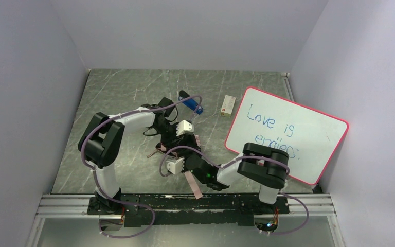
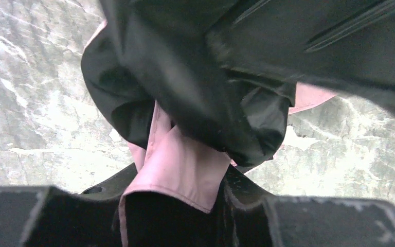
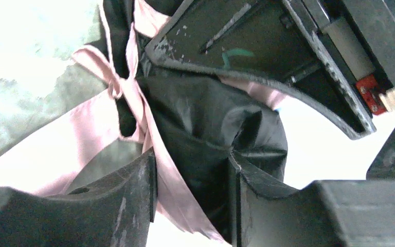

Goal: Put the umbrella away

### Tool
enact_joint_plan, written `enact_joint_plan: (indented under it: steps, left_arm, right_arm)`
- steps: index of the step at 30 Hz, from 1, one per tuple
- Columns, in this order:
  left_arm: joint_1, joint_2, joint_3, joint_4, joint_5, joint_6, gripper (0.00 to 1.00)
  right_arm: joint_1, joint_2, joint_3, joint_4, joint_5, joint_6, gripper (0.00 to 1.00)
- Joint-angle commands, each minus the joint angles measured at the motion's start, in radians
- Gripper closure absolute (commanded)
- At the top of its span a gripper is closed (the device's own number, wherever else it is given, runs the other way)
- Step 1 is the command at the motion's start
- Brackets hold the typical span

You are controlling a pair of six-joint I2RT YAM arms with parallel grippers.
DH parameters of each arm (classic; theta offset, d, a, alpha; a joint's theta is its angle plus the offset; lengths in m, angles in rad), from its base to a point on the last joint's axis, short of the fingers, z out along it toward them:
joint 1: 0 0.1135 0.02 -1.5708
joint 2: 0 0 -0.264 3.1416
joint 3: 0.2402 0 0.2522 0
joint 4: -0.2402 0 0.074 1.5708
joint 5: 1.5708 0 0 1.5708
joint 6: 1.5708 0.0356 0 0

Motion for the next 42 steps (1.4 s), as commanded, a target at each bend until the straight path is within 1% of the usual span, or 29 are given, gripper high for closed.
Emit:
enact_joint_plan:
  steps: [1, 5, 7, 12, 15, 18, 20, 22, 24, 25, 27, 30, 38, 42]
  left_arm:
    - [0.007, 0.035, -0.088, 0.004, -0.203, -0.017, 0.95]
    - [0.005, -0.019, -0.134, 0.066, -0.225, -0.028, 0.95]
    - [0.005, -0.054, -0.164, 0.108, -0.237, -0.037, 0.95]
    - [-0.001, -0.118, -0.218, 0.185, -0.251, -0.074, 0.95]
    - [-0.018, -0.136, -0.245, 0.223, -0.296, -0.097, 0.95]
    - [-0.037, -0.157, -0.275, 0.263, -0.344, -0.104, 0.95]
    - [-0.050, -0.175, -0.292, 0.287, -0.372, -0.120, 0.95]
    - [-0.067, -0.197, -0.312, 0.314, -0.405, -0.129, 0.95]
    - [-0.094, -0.219, -0.339, 0.345, -0.448, -0.134, 0.95]
    - [-0.105, -0.233, -0.354, 0.360, -0.469, -0.133, 0.95]
    - [-0.126, -0.256, -0.381, 0.394, -0.518, -0.135, 0.95]
    - [-0.155, -0.287, -0.424, 0.446, -0.577, -0.143, 0.95]
    - [-0.273, -0.307, -0.545, 0.617, -0.850, -0.126, 0.95]
    - [-0.335, -0.314, -0.609, 0.708, -0.950, -0.096, 0.95]
  right_arm:
    - [0.034, -0.135, -0.054, -0.111, -0.029, 0.119, 0.46]
    - [0.060, -0.341, -0.090, -0.158, -0.022, 0.281, 0.37]
    - [0.078, -0.453, -0.119, -0.182, -0.017, 0.394, 0.35]
    - [0.094, -0.732, -0.204, -0.280, 0.014, 0.688, 0.34]
    - [0.092, -0.866, -0.226, -0.359, 0.065, 0.857, 0.34]
    - [0.088, -0.971, -0.229, -0.427, 0.162, 0.970, 0.34]
    - [0.057, -1.008, -0.193, -0.523, 0.186, 1.063, 0.33]
    - [-0.023, -1.007, -0.132, -0.646, 0.106, 1.140, 0.32]
    - [-0.150, -0.984, -0.070, -0.747, -0.040, 1.209, 0.32]
    - [-0.214, -0.974, -0.047, -0.774, -0.112, 1.227, 0.32]
    - [-0.300, -0.950, -0.003, -0.790, -0.188, 1.241, 0.32]
    - [-0.375, -0.900, 0.080, -0.817, -0.249, 1.223, 0.32]
    - [-0.546, -0.766, 0.270, -0.901, -0.357, 1.234, 0.32]
    - [-0.617, -0.707, 0.346, -0.926, -0.431, 1.185, 0.31]
